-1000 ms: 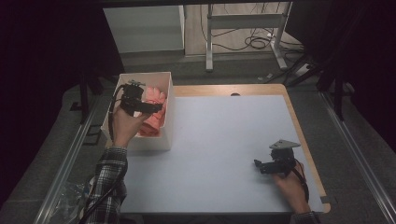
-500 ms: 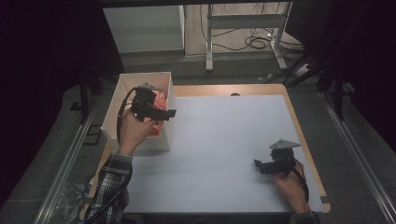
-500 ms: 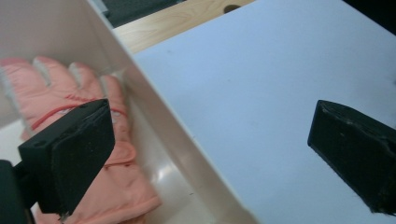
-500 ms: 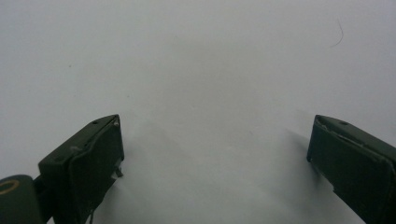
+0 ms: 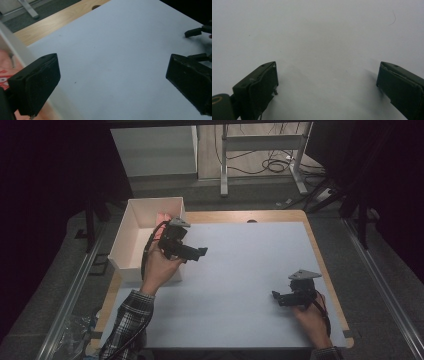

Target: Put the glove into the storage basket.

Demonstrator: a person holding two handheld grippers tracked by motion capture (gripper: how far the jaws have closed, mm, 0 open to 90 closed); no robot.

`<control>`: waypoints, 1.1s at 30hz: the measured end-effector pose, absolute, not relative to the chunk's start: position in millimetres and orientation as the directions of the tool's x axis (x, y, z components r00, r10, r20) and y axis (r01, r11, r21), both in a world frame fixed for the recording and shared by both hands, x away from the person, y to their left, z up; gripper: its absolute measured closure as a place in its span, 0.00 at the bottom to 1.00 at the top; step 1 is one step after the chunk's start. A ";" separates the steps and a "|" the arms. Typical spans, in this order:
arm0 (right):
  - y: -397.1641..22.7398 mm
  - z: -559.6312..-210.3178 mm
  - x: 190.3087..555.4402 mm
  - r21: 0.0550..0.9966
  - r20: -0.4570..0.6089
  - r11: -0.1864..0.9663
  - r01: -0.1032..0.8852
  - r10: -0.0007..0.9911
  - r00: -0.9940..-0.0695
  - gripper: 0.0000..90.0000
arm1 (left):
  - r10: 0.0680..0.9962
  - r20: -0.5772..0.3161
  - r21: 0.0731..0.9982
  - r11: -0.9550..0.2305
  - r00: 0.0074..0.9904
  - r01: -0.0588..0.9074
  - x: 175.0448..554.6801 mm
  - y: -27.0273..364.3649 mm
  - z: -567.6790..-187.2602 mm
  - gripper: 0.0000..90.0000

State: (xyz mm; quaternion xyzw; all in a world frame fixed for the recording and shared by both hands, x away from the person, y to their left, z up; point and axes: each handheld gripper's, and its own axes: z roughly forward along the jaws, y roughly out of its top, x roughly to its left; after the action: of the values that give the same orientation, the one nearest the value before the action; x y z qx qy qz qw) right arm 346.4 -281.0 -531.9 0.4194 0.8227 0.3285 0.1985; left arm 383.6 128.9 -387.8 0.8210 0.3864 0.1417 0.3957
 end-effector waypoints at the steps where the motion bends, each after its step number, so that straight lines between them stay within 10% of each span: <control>1: -281.0 -531.9 346.4 0.707 -0.051 0.432 0.560 0.821 -0.569 0.04 | 0.740 -0.074 0.763 -0.390 0.669 0.516 382.5 124.9 -389.3 0.00; 33: -281.0 -531.8 346.4 0.706 -0.052 0.434 0.559 0.820 -0.571 0.04 | 0.619 -0.087 0.787 -0.437 0.780 0.435 346.3 73.0 -457.7 0.00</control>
State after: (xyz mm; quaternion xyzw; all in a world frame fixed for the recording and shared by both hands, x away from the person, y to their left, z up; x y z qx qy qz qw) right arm 346.4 -281.0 -531.8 0.4186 0.8232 0.3281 0.1987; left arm 346.3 73.0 -457.7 0.8409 0.3135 0.1076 0.4279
